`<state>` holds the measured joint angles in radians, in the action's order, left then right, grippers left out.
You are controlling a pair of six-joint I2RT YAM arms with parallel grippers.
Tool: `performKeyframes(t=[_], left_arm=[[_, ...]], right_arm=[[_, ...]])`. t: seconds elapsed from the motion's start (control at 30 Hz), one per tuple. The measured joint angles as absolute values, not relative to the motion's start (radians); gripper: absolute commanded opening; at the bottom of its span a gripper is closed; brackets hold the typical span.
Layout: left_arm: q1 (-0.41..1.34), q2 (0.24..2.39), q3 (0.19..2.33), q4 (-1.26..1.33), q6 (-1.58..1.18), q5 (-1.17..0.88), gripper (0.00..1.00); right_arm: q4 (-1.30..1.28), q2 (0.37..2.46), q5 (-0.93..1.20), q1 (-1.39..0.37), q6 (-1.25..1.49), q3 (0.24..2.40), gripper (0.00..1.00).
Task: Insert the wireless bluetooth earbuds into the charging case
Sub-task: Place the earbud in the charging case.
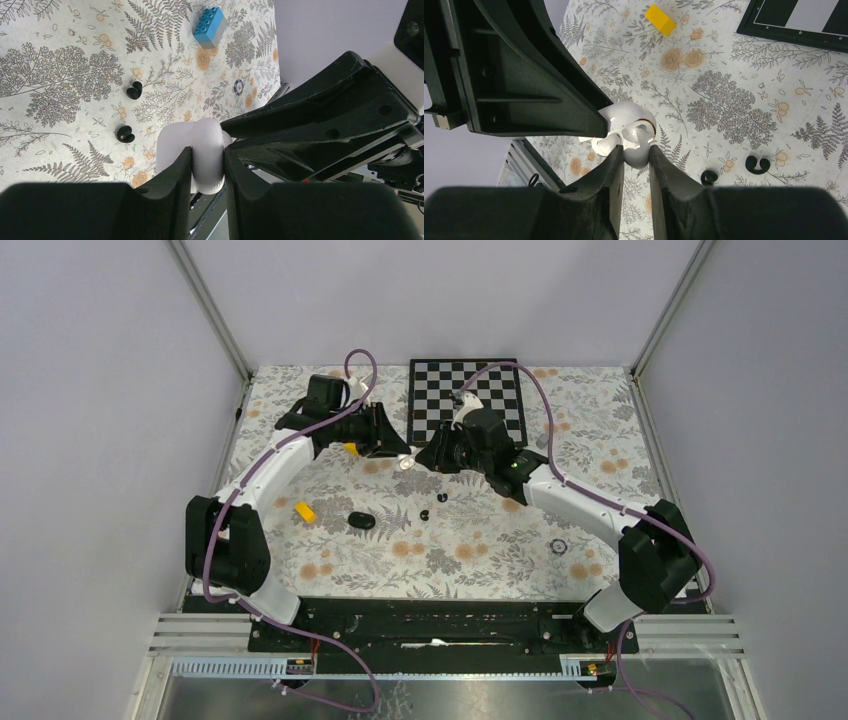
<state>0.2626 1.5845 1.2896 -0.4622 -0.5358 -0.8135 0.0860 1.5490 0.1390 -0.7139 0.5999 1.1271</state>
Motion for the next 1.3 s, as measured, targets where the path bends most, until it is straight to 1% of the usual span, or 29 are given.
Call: performKeyframes(t=[0.77,0.83,0.9,1.0,1.17,1.3], left_arm=[[0.274,1.577,1.290,-0.467,-0.540,-0.796,0.00],[0.276,1.577,1.290,-0.470,-0.540,-0.796,0.00],[0.276,1.577,1.290,-0.470,-0.541,-0.796,0.00],[0.276,1.577,1.290,-0.474,-0.543,-0.796,0.00],[0.277,1.577,1.290,-0.478,-0.545,-0.796,0.00],[0.276,1.577,1.290,-0.478,-0.546,-0.796,0.00]], right_arm=[[0.035,1.592,0.069,-0.749,0.554,1.185,0.23],[0.033,1.597,0.068,-0.751,0.552,1.190,0.24],[0.035,1.603,0.065,-0.753,0.550,1.195,0.29],[0.035,1.609,0.064,-0.757,0.547,1.196,0.32],[0.034,1.610,0.061,-0.761,0.544,1.196,0.46],[0.026,1.610,0.038,-0.760,0.535,1.196,0.53]])
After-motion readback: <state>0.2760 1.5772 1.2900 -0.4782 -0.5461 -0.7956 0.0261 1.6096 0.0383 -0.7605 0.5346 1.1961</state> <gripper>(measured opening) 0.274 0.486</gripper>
